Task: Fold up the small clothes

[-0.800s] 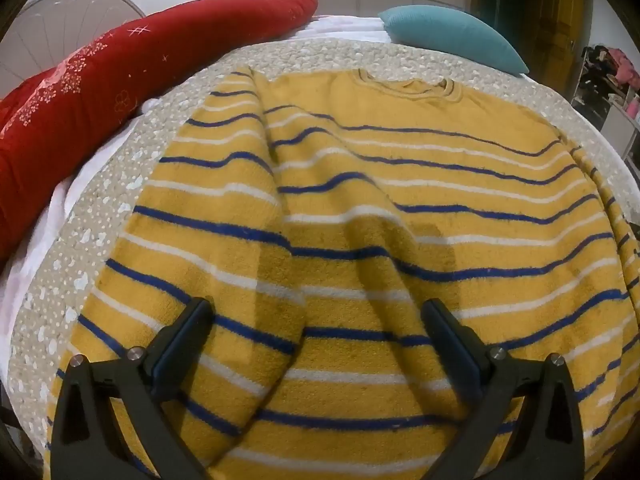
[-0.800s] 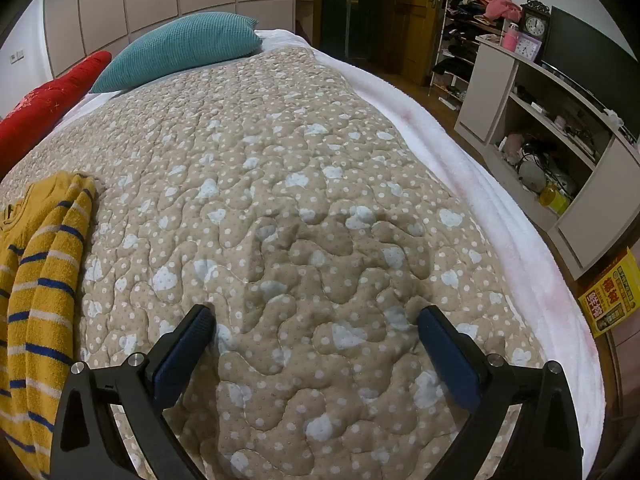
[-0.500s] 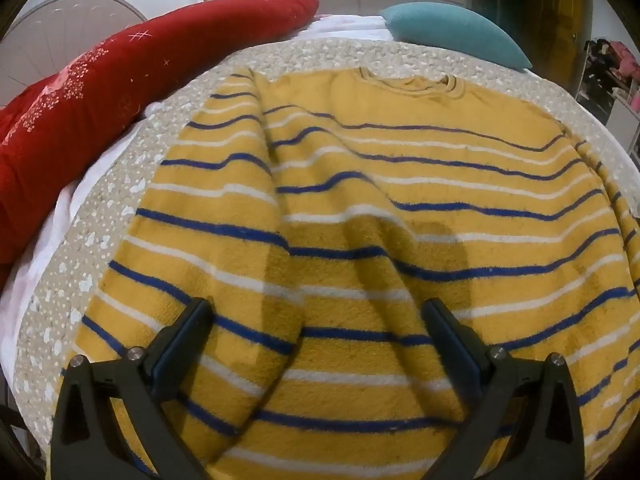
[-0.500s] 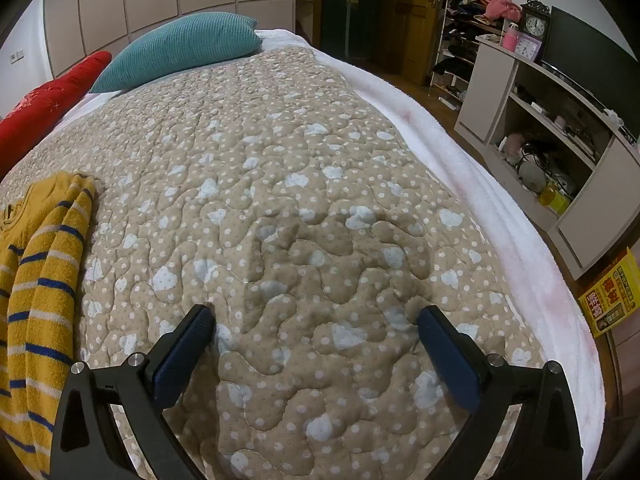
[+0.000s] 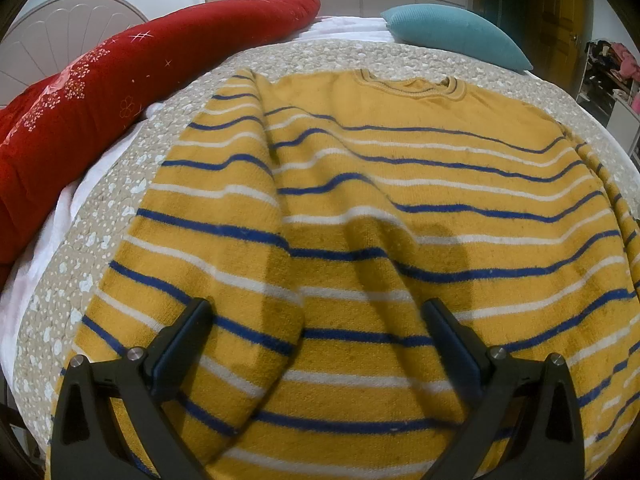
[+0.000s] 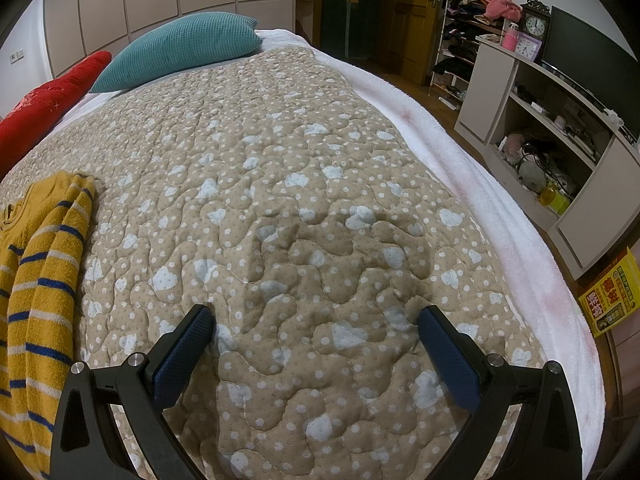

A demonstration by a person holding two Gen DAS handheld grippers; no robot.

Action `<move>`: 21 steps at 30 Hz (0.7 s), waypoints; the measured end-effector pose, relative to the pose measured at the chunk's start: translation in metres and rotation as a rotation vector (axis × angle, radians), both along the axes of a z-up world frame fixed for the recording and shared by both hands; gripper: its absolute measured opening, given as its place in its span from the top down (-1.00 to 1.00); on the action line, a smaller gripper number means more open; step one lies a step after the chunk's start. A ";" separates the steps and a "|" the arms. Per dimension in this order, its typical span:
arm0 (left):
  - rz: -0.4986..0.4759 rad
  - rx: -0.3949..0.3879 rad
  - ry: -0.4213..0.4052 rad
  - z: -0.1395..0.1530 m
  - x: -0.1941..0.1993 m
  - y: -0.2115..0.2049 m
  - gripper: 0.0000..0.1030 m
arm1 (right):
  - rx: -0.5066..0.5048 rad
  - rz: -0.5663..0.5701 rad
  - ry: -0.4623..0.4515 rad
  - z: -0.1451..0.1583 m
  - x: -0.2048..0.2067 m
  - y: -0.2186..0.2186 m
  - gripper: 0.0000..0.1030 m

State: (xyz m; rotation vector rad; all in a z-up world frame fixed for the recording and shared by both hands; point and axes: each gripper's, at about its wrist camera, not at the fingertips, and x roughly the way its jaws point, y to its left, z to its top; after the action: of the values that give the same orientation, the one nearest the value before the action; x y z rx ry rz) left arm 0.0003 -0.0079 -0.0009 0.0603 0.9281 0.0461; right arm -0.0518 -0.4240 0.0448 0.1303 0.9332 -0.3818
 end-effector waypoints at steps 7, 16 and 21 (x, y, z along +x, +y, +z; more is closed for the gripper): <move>0.000 -0.002 -0.001 0.001 0.000 0.000 -1.00 | 0.000 0.000 0.000 0.000 0.000 0.000 -1.00; 0.000 -0.003 -0.001 0.001 0.000 0.000 -1.00 | 0.000 0.000 0.001 0.000 0.000 0.000 -1.00; 0.000 -0.006 -0.003 0.001 0.000 0.000 -1.00 | 0.000 0.000 0.000 0.000 0.000 0.000 -1.00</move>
State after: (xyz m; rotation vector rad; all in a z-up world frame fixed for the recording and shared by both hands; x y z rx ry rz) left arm -0.0002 -0.0078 0.0005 0.0541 0.9257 0.0433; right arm -0.0518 -0.4240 0.0448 0.1304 0.9331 -0.3818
